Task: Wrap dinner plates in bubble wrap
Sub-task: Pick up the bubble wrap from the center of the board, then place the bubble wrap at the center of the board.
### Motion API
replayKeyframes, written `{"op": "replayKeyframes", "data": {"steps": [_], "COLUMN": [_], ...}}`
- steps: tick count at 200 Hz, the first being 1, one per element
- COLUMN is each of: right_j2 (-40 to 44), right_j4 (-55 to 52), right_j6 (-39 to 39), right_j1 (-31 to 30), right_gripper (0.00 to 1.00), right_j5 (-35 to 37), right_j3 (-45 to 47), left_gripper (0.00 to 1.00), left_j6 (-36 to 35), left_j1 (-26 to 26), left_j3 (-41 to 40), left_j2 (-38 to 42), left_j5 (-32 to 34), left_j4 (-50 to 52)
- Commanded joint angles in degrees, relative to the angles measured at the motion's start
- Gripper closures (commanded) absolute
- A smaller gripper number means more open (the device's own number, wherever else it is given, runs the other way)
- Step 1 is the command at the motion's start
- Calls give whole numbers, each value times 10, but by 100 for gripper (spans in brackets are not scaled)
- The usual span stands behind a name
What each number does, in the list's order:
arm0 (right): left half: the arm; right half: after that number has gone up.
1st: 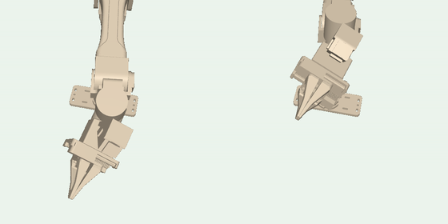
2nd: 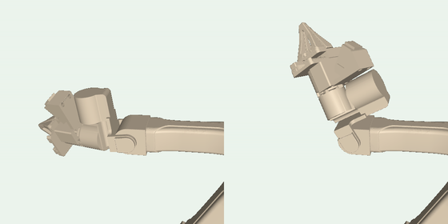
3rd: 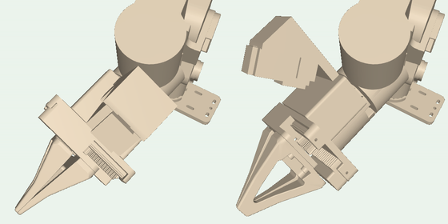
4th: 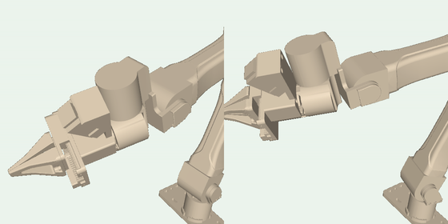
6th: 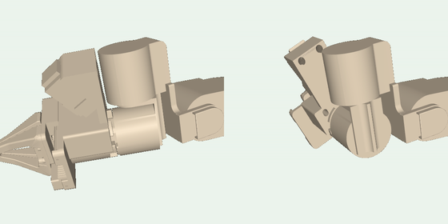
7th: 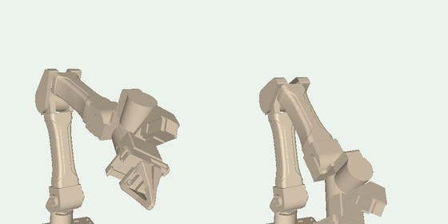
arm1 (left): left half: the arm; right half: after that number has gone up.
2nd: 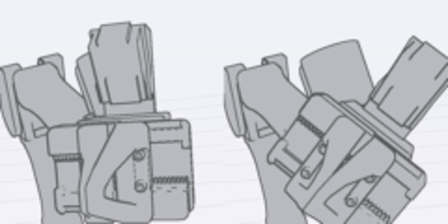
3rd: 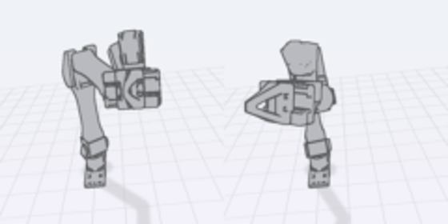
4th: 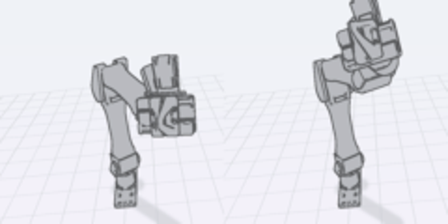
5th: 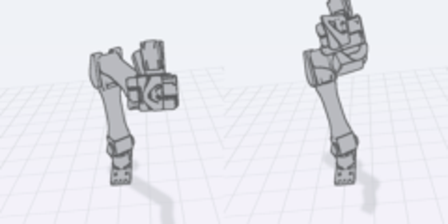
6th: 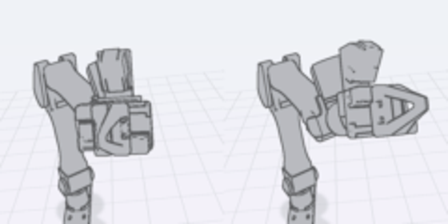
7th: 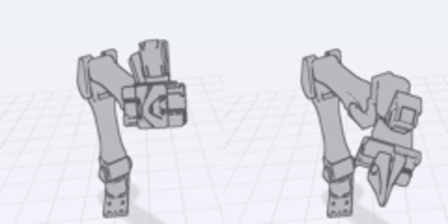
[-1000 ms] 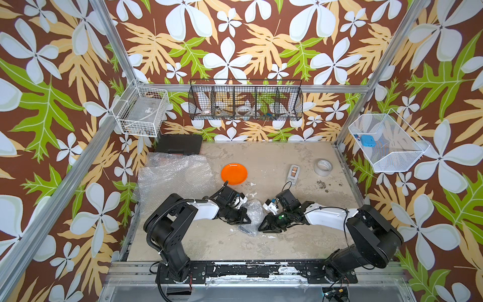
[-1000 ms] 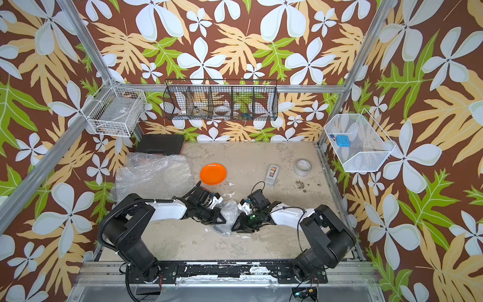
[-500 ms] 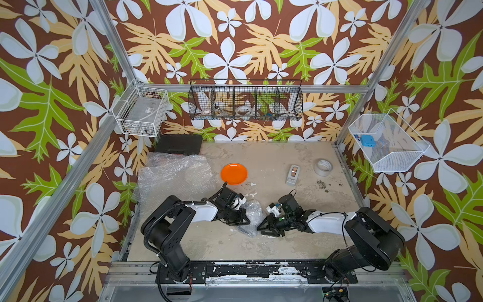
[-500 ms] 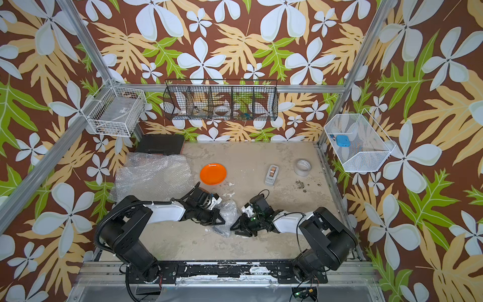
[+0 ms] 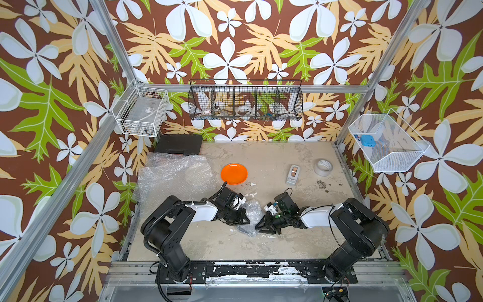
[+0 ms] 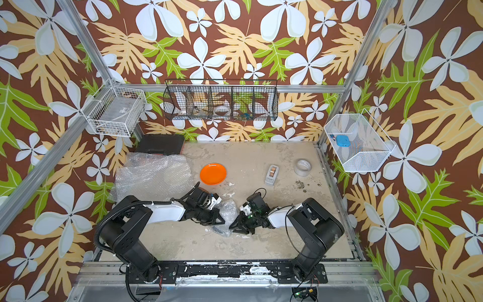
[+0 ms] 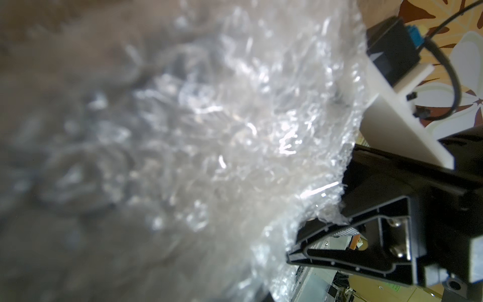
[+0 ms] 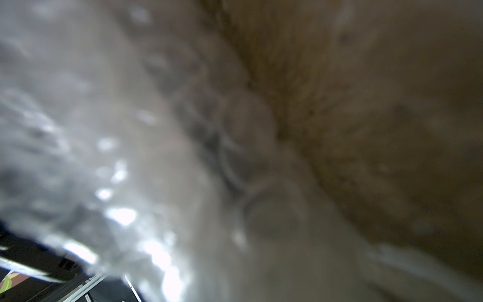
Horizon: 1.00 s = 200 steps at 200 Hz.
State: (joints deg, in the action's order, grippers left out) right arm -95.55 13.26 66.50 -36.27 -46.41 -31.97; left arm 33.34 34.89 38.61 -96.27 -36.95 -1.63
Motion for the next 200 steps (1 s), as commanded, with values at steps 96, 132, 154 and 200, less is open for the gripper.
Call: {"op": "replayKeyframes", "data": {"steps": [96,132,154,200], "right_j2": [74,72,28,-147], "right_j4": [-139,-192,-214,-281], "right_j6": [-110,-161,-194,-241], "right_j1": [44,112,162,227], "right_gripper": [100,100,100,100], "right_j5": [94,84,78,84], "right_j3": [-63,-131,-209,-456], "left_gripper": [68,59,56,57], "left_j6": [-20,-58,-84,-119], "left_j1": [-14,-65,-102,-168], "left_j3": [152,236,254,230], "left_j2": [121,156,167,161], "left_j5": [114,173,200,180], "left_j4": [209,279,293,297]}}
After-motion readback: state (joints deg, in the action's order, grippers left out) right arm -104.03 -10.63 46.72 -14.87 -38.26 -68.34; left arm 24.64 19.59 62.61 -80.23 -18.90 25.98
